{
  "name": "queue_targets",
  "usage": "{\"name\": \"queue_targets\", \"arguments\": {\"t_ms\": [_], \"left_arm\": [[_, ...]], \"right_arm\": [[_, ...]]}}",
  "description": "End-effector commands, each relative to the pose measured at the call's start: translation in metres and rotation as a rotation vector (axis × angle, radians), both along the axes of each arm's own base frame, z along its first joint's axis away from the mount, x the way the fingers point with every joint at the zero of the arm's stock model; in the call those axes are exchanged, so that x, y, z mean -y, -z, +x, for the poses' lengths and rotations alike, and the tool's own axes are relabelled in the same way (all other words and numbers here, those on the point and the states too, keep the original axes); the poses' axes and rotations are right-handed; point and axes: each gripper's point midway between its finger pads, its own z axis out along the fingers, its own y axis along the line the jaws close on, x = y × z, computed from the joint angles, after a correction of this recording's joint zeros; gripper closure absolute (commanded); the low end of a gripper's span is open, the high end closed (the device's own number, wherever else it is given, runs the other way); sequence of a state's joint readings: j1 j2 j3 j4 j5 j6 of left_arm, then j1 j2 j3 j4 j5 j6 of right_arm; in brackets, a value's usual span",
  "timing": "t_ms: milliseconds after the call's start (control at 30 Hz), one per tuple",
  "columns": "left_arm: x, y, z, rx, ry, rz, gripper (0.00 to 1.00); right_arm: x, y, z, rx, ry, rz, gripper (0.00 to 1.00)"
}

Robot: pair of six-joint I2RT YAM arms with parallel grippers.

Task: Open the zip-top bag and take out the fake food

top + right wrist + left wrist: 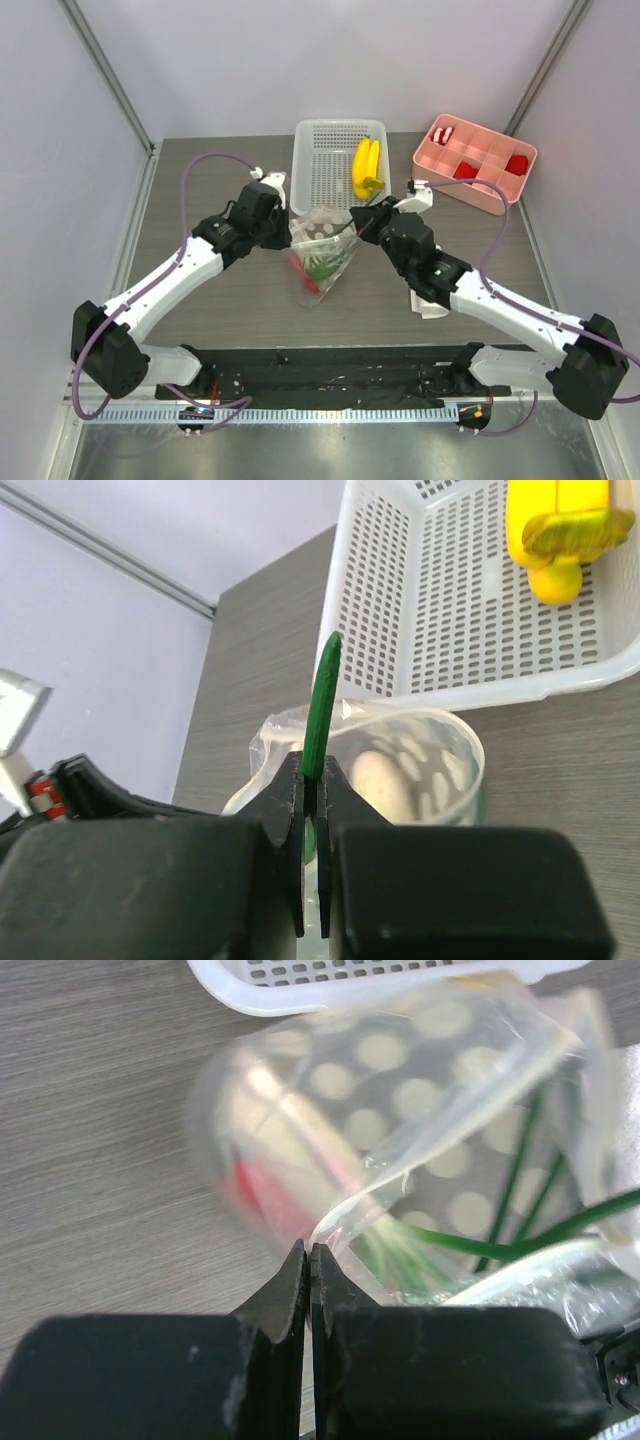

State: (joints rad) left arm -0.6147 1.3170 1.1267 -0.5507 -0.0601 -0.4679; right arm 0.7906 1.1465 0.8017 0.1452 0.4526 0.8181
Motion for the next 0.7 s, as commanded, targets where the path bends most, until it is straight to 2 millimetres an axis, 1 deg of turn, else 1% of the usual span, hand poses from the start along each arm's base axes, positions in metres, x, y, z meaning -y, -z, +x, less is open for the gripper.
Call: {"name": "queue_targets", "arguments": {"t_ms": [0, 33, 100, 133, 167, 200, 233, 267, 300, 333, 367, 400, 467, 500, 533, 567, 600, 633, 667], "left_arm": [[-0.018, -0.009, 0.004, 0.047, -0.078, 0.033, 1.0], [-0.02, -0.008, 0.005, 0.04, -0.091, 0.041, 1.0], [-0.021, -0.007, 0.006, 0.033, -0.102, 0.037, 1.0], [-0.02, -0.008, 0.006, 0.034, -0.097, 0.028, 1.0], [-0.017, -0.013, 0.006, 0.052, -0.084, 0.007, 1.0], [-0.01, -0.014, 0.002, 0.05, -0.043, -0.021, 1.0], [-0.004, -0.016, -0.001, 0.052, -0.006, -0.055, 1.0], [0.006, -0.036, 0.001, 0.118, 0.029, -0.122, 1.0], [0.025, -0.043, -0.013, 0.1, 0.14, -0.209, 1.0], [0.031, -0.045, -0.019, 0.106, 0.177, -0.248, 1.0], [0.036, -0.053, -0.021, 0.121, 0.199, -0.279, 1.0], [0.038, -0.056, -0.022, 0.128, 0.21, -0.292, 1.0], [0.031, -0.053, -0.014, 0.137, 0.167, -0.25, 1.0], [0.025, -0.035, -0.015, 0.08, 0.146, -0.195, 1.0], [0.02, -0.031, -0.011, 0.077, 0.125, -0.158, 1.0], [0.019, -0.031, -0.008, 0.068, 0.116, -0.142, 1.0], [0.018, -0.022, -0.008, 0.038, 0.107, -0.119, 1.0], [0.018, -0.02, -0.007, 0.03, 0.106, -0.113, 1.0], [0.019, -0.019, -0.008, 0.028, 0.113, -0.116, 1.0]], "right_arm": [[0.014, -0.042, -0.004, 0.118, 0.022, 0.048, 0.99], [0.012, -0.043, -0.007, 0.125, 0.002, 0.049, 0.99], [0.0, -0.049, -0.012, 0.147, -0.07, 0.073, 0.99], [-0.013, -0.05, -0.019, 0.153, -0.15, 0.084, 0.99], [-0.023, -0.043, -0.018, 0.131, -0.182, 0.09, 0.99], [-0.03, -0.048, -0.018, 0.135, -0.207, 0.101, 0.99], [-0.043, -0.047, -0.021, 0.129, -0.266, 0.108, 0.99], [-0.051, -0.046, -0.021, 0.124, -0.29, 0.115, 0.99], [-0.065, -0.042, -0.017, 0.134, -0.32, 0.124, 0.99], [-0.072, -0.041, -0.015, 0.147, -0.336, 0.122, 0.99], [-0.078, -0.038, -0.011, 0.156, -0.339, 0.112, 0.99], [-0.089, -0.031, -0.001, 0.148, -0.344, 0.082, 0.99], [-0.099, -0.034, 0.007, 0.14, -0.349, 0.059, 0.99], [-0.104, -0.052, 0.01, 0.161, -0.358, 0.062, 0.99], [-0.108, -0.062, 0.008, 0.179, -0.373, 0.064, 0.99], [-0.109, -0.075, 0.006, 0.205, -0.368, 0.065, 0.99], [-0.103, -0.092, 0.01, 0.224, -0.319, 0.055, 0.99], [-0.1, -0.109, 0.007, 0.263, -0.312, 0.044, 0.99], [-0.099, -0.12, 0.006, 0.28, -0.313, 0.042, 0.99]]}}
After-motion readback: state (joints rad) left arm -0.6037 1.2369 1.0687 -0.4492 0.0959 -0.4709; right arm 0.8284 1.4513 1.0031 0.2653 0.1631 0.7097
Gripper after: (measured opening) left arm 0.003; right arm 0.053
